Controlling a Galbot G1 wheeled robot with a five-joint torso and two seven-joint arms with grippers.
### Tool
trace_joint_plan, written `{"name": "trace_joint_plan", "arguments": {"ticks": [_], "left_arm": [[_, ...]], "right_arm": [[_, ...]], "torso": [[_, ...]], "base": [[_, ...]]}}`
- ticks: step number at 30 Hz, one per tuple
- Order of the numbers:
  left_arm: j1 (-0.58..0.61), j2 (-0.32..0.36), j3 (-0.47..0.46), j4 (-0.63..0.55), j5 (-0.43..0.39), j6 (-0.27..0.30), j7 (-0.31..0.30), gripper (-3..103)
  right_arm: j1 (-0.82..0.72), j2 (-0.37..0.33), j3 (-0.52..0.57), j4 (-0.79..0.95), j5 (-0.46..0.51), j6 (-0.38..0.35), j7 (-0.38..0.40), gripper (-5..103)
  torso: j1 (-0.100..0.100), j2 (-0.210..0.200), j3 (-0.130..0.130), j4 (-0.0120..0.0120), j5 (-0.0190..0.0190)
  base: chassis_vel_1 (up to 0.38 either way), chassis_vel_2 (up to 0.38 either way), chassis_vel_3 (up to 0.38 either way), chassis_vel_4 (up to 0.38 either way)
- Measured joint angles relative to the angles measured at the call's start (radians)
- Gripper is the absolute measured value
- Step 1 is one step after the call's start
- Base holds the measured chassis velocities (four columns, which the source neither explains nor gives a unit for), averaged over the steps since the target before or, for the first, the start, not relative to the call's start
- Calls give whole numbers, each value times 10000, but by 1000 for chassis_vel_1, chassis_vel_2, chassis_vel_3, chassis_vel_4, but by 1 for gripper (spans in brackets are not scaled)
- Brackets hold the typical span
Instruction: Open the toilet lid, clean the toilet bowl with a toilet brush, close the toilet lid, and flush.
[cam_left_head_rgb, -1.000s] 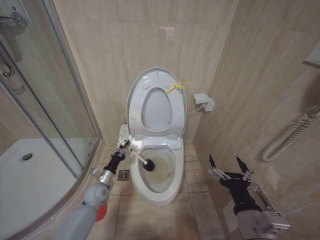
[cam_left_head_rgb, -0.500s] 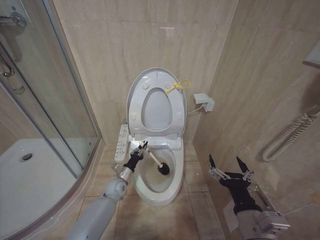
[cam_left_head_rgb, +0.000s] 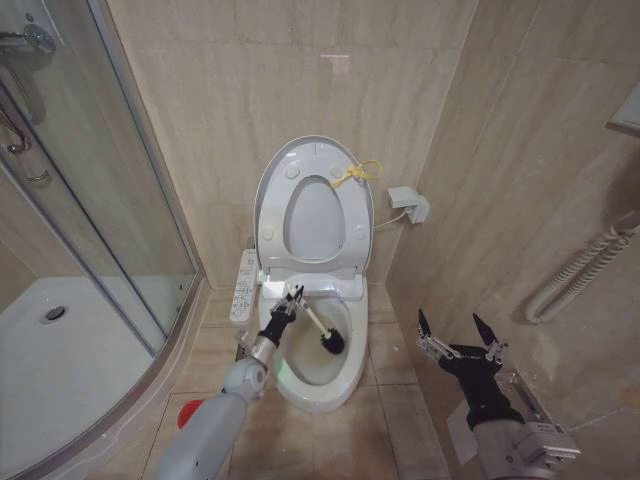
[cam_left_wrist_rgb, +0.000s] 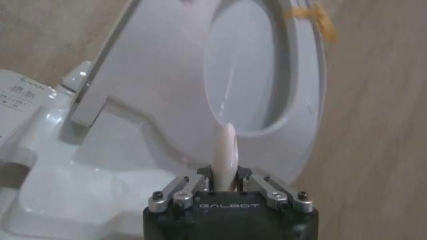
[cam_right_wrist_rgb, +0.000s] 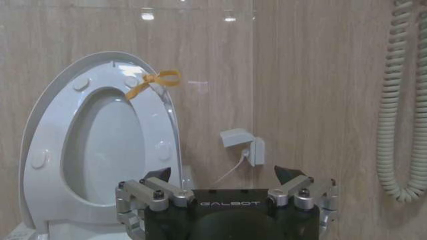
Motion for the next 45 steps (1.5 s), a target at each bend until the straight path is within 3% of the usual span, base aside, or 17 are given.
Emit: {"name": "trace_joint_plan", "arguments": {"ticks": [3,4,6,9,13,17,23,28,31,33,36,40,45], "left_arm": [[123,56,-21,155,1153,-206,89,22],[123,56,-21,155,1153,-206,89,22],[114,52,-100,215,2170,-378,-1,22],[75,38,-100,199,2359,-449,-31,22],[-6,-251,3,-325,935,-565,-275,22],[-77,-513,-95,-751,490,-695,-583,22],[93,-690,-134,-623,463,-698,-544,22],[415,-646,-325,146,1523,-1013,-204,22],[406,-692,-406,149,1658,-1243,-439,22],[191,-975,-446,184,1653,-1683,-853,22],[-160,-1510,-346,147,814,-2105,-1926,22],[-153,-1762,-196,9,215,-2071,-2248,22],[144,-1717,-189,303,666,-2011,-1964,22]], "right_arm": [[0,0,0,0,0,0,0,100],[0,0,0,0,0,0,0,100],[0,0,0,1,0,0,0,100],[0,0,0,0,0,0,0,100],[0,0,0,1,-1,0,0,100],[0,0,0,0,0,0,0,100],[0,0,0,0,0,0,0,100],[0,0,0,0,0,0,0,100],[0,0,0,0,0,0,0,100],[0,0,-1,0,0,0,0,100],[0,0,0,0,0,0,0,100],[0,0,0,0,0,0,0,100],[0,0,0,0,0,0,0,100]], "torso": [[0,0,-1,4,0],[0,0,-1,4,0],[-1,1,-2,1,-1],[-1,1,-1,-3,-1],[1,0,2,-6,-5],[0,0,2,-9,-4],[0,0,1,-2,-1],[-1,0,0,4,0],[-1,0,0,0,0],[1,-1,3,-3,-3],[2,-2,2,-8,1],[2,-1,1,-4,-2],[1,-1,1,1,-2]], "base": [[0,0,0,0],[0,0,0,0],[0,0,0,0],[0,0,0,0],[0,0,0,0],[0,0,0,0],[0,0,0,0],[0,0,0,0],[0,0,0,0],[0,0,0,0],[0,0,0,0],[0,0,0,0],[0,0,0,0]]}}
